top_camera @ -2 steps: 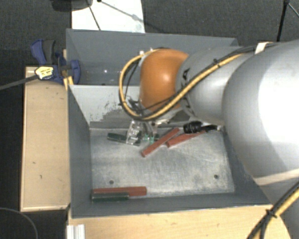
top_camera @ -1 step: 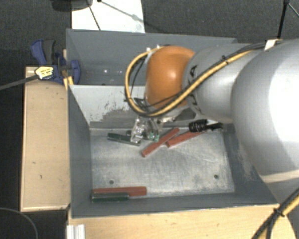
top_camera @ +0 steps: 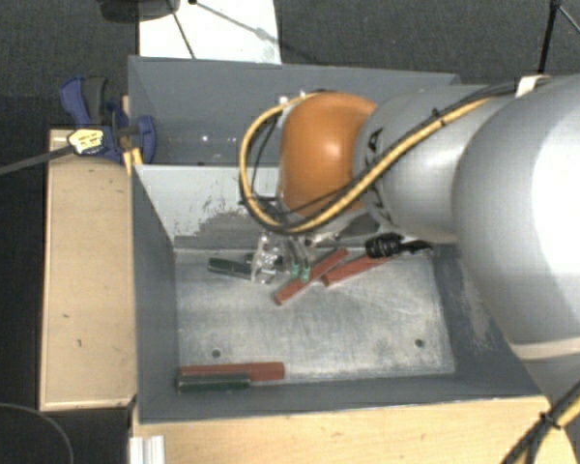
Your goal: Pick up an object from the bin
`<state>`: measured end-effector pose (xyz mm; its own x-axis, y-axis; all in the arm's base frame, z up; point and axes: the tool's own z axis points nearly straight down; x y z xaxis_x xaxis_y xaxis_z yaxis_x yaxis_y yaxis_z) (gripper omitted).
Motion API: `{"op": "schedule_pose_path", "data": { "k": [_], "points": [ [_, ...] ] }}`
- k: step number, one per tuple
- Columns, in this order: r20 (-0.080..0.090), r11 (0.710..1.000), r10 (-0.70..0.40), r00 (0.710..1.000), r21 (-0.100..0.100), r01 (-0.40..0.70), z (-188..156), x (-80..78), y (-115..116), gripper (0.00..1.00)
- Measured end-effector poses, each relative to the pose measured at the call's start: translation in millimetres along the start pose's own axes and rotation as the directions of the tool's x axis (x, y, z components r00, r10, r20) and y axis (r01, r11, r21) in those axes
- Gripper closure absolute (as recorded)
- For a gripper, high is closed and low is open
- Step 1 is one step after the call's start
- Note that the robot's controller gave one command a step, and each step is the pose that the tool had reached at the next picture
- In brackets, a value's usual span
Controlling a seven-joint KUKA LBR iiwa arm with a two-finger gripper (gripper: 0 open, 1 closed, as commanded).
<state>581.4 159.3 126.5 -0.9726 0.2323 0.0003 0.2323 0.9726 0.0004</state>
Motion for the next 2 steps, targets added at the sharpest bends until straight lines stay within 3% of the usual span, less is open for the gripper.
{"op": "schedule_pose_path", "data": {
  "k": [1,2],
  "points": [
    [0.0,1.0,0.001,1.0,0.0,-0.001,0.0,0.0,-0.1,1.0],
    [0.005,1.0,-0.01,1.0,-0.002,0.01,42.5,-0.6,7.8,1.0]
  ]
}}
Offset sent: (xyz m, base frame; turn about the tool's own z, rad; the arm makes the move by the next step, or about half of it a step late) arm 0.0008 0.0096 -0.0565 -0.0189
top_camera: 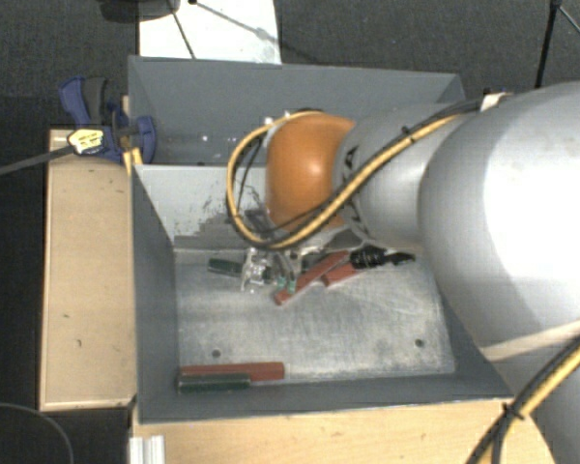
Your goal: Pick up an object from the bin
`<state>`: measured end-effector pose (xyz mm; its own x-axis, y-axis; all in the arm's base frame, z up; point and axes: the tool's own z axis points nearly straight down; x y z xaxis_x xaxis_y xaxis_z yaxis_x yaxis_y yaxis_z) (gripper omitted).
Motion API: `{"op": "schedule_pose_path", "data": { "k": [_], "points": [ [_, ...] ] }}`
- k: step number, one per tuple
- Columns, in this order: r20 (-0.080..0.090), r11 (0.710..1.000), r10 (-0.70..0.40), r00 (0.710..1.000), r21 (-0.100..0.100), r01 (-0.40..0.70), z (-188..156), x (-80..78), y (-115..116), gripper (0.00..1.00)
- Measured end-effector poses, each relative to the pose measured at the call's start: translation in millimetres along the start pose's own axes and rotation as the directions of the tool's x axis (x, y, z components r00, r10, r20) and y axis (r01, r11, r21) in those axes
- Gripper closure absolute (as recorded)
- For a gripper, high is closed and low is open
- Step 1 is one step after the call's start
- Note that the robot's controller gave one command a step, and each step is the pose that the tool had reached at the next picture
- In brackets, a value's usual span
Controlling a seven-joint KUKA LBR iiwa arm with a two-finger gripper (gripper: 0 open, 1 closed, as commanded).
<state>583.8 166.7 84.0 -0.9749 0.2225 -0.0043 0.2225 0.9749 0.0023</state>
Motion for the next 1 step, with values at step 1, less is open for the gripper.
{"op": "schedule_pose_path", "data": {
  "k": [1],
  "points": [
    [0.002,1.0,0.001,1.0,-0.003,-0.001,-3.7,-0.6,1.3,1.0]
  ]
}}
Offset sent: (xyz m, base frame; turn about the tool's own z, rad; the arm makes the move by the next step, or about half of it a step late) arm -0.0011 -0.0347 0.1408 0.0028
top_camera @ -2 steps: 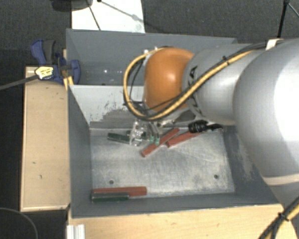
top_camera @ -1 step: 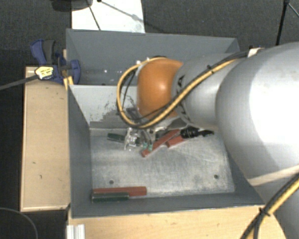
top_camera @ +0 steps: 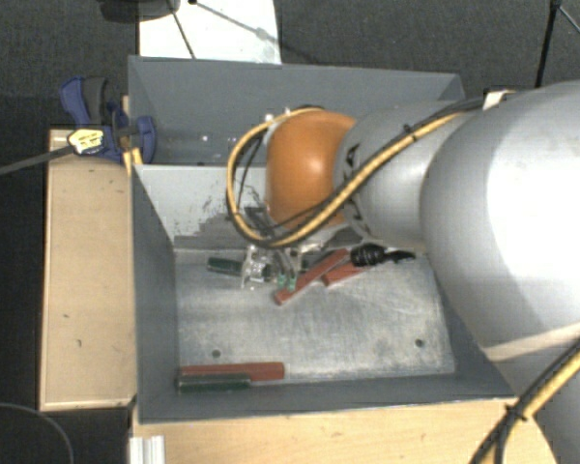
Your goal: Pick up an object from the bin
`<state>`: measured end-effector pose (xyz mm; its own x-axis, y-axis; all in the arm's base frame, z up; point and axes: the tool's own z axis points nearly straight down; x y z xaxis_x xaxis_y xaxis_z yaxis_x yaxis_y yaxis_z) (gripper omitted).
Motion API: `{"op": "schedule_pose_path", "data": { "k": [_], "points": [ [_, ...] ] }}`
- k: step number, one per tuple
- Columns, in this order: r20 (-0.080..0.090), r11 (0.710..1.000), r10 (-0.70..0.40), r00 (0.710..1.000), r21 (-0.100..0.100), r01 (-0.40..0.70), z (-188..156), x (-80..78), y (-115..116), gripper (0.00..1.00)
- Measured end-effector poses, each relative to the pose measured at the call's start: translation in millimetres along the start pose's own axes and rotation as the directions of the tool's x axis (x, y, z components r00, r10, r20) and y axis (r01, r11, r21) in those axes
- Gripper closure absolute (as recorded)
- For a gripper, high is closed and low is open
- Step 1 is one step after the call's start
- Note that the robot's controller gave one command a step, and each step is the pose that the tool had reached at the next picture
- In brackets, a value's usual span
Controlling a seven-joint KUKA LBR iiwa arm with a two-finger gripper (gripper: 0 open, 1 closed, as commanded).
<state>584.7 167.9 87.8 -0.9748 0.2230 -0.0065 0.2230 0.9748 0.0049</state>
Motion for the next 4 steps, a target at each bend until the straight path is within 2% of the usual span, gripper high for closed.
{"op": "schedule_pose_path", "data": {
  "k": [1,2,3,4],
  "points": [
    [-0.013,1.0,0.0,1.0,0.008,0.001,-36.2,0.9,-15.0,1.0],
    [-0.005,1.0,0.018,1.0,0.004,-0.018,-66.6,-9.1,-22.1,0.0],
    [-0.006,1.0,0.025,1.0,0.004,-0.025,-53.6,-11.9,-25.4,0.0],
    [0.007,1.0,-0.011,1.0,0.0,0.011,12.4,-8.5,-69.7,1.0]
  ]
}}
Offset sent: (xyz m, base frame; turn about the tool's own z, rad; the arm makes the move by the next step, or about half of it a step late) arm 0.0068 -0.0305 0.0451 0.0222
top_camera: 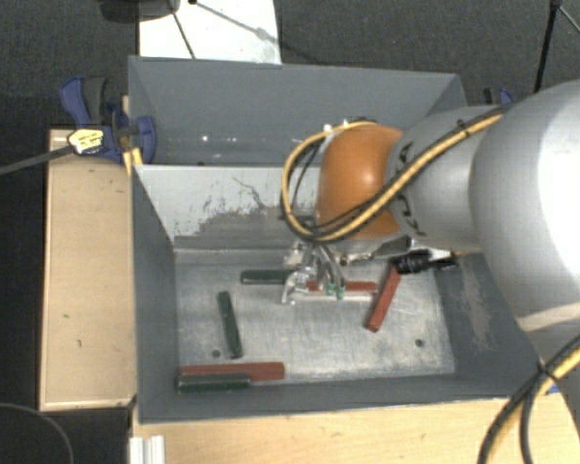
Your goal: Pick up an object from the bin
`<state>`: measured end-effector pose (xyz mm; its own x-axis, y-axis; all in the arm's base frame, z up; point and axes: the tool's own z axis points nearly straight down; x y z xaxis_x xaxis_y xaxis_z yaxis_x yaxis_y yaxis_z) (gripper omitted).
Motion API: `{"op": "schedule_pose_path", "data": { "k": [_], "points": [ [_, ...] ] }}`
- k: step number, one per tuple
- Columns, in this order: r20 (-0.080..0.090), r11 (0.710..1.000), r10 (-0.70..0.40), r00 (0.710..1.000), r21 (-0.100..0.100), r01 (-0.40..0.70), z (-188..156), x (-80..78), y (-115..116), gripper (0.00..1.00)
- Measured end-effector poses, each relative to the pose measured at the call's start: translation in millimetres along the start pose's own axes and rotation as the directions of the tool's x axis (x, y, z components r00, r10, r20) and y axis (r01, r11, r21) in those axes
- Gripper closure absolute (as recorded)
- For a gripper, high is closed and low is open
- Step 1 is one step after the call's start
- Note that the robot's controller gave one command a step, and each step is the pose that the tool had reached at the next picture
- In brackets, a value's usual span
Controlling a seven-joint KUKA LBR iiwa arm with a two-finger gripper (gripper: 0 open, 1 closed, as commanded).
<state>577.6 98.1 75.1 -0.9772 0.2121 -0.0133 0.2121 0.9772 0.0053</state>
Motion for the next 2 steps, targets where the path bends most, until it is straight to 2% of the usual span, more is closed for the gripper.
{"op": "schedule_pose_path", "data": {
  "k": [1,2],
  "points": [
    [0.0,1.0,0.001,1.0,0.0,-0.001,0.0,0.0,0.0,1.0],
    [-0.009,1.0,0.029,1.0,0.004,-0.029,-150.4,-11.5,21.5,1.0]
  ]
}}
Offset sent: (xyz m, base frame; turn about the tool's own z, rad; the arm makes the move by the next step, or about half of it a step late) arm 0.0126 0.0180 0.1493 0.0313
